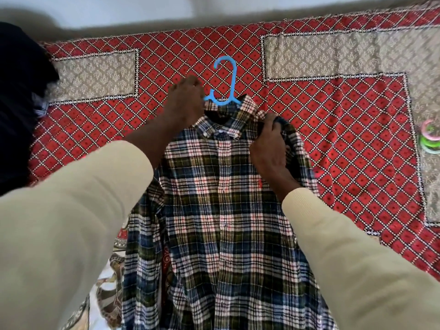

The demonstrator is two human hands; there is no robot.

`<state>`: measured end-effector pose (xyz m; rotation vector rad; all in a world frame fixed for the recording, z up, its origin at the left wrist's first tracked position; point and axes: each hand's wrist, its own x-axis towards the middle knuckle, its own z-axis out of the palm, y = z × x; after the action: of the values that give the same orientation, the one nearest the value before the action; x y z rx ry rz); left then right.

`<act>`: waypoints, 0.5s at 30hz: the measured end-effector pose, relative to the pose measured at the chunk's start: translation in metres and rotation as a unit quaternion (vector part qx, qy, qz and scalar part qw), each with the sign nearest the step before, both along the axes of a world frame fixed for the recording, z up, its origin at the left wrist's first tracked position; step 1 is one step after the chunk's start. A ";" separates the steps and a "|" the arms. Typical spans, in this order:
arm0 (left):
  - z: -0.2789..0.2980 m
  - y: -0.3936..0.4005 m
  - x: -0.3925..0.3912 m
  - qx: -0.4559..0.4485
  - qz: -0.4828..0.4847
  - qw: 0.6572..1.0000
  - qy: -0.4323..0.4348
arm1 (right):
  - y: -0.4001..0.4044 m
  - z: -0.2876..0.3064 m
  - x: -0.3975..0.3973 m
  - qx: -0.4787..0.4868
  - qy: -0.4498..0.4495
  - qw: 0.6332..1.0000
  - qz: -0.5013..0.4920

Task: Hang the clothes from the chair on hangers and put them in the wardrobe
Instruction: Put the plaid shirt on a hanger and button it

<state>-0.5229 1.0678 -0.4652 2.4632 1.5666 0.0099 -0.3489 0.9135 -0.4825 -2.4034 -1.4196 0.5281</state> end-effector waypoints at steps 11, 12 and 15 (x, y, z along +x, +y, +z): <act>-0.017 -0.012 0.012 0.012 0.237 0.961 -0.143 | 0.017 0.003 0.031 -0.012 -0.077 0.993 -0.089; -0.019 -0.016 0.015 0.001 0.259 0.954 -0.148 | 0.019 0.003 0.029 -0.039 -0.056 0.991 -0.112; -0.018 -0.027 0.023 -0.046 0.303 0.928 -0.213 | 0.018 0.001 0.024 -0.063 -0.014 0.987 -0.146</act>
<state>-0.5003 1.0411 -0.4828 1.6586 1.9717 0.5189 -0.3248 0.9310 -0.4812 -2.6675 -1.0435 0.5242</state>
